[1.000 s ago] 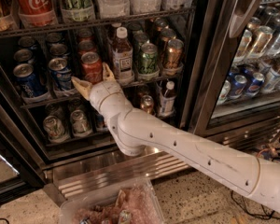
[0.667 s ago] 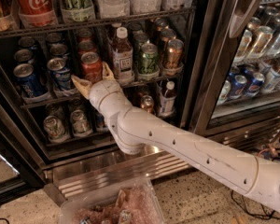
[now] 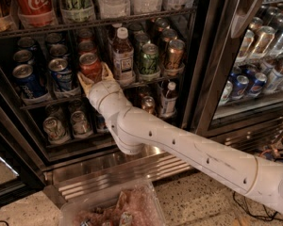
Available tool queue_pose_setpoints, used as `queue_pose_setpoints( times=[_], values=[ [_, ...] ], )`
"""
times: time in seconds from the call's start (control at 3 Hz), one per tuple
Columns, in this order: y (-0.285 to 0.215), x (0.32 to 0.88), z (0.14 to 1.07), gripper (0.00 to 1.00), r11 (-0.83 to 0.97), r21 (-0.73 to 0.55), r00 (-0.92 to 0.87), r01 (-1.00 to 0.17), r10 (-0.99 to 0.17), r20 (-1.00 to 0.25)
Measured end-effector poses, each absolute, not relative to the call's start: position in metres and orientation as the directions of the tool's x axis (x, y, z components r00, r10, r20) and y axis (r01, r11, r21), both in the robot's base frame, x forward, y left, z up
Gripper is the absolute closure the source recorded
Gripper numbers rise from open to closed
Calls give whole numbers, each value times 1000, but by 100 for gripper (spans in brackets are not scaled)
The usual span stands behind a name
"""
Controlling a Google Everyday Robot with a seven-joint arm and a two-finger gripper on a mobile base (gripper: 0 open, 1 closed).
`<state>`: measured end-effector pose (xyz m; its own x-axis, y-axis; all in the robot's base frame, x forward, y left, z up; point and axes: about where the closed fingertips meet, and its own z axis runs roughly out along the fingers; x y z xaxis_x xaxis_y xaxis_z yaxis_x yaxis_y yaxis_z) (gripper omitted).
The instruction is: Pick coke can from middle shelf of fridge
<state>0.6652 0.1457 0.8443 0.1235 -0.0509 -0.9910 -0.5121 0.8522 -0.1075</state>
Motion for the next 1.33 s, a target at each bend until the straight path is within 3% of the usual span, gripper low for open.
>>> queue_pose_setpoints(
  times=[0.33,0.67,1.33],
  values=[
    [148,667,844,54,852,-105,121,-514,-49,-991],
    [150,670,843,55,850,-103,120,-516,-47,-992],
    [153,674,841,97,848,-102,113,-520,-50,-992]
  ],
)
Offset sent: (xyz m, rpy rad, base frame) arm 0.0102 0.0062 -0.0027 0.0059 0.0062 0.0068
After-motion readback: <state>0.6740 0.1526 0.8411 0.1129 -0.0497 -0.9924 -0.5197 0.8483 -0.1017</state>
